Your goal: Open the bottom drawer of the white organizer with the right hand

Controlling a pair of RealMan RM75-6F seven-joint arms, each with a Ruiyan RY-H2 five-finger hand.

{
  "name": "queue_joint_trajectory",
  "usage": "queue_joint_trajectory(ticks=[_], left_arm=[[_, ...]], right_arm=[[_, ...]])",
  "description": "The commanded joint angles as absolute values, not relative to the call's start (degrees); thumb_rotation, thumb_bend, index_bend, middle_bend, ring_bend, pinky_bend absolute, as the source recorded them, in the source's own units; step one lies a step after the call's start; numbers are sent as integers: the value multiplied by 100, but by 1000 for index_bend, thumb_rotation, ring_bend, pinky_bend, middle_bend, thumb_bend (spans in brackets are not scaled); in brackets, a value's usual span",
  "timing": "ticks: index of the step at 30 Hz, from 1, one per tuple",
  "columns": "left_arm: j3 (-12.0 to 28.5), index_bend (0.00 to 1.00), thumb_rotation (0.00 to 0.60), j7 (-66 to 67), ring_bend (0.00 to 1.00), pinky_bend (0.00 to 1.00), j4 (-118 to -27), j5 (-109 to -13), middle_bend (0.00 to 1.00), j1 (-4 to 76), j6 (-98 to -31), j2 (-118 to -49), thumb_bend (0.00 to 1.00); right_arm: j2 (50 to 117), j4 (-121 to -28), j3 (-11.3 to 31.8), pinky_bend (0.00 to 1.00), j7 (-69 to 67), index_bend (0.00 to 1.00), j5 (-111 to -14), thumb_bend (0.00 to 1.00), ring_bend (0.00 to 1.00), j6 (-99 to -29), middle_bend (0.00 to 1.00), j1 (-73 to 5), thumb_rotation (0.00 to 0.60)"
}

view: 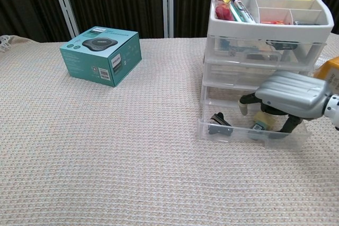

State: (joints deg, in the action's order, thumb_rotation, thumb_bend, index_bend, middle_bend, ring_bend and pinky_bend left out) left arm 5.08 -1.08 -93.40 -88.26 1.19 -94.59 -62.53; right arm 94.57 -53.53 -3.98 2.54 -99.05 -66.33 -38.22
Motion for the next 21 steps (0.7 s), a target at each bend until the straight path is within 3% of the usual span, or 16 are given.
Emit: queue_joint_trajectory(ticks=[1,6,14,21], left_arm=[[509,0,600,-100,0,0,-9342,-8822,0,121,-9455,-6256,162],[502,0,600,-77,0,0,-9359,-8819,0,114,-9459,-6256,162],[502,0,600,-75,0,0,-9363,-8820,0,113,-9463,-6255,163],[496,0,600,-72,0,0,-9368,-8843,0,110,-9477,-6257,163]], right_arm=[[9493,-5322,-435,615,194,459,-9963,0,926,-6642,948,-3848,600],[9587,-5216,-454,615,27,529,-10001,18,927,-6674,955,-3865,600],[9782,-4905,-489,615,-203,657,-10048,198,939,-6805,978,-3830,600],[9802,-4863,-508,615,-250,704,-10096,225,940,-6957,980,-3799,600]])
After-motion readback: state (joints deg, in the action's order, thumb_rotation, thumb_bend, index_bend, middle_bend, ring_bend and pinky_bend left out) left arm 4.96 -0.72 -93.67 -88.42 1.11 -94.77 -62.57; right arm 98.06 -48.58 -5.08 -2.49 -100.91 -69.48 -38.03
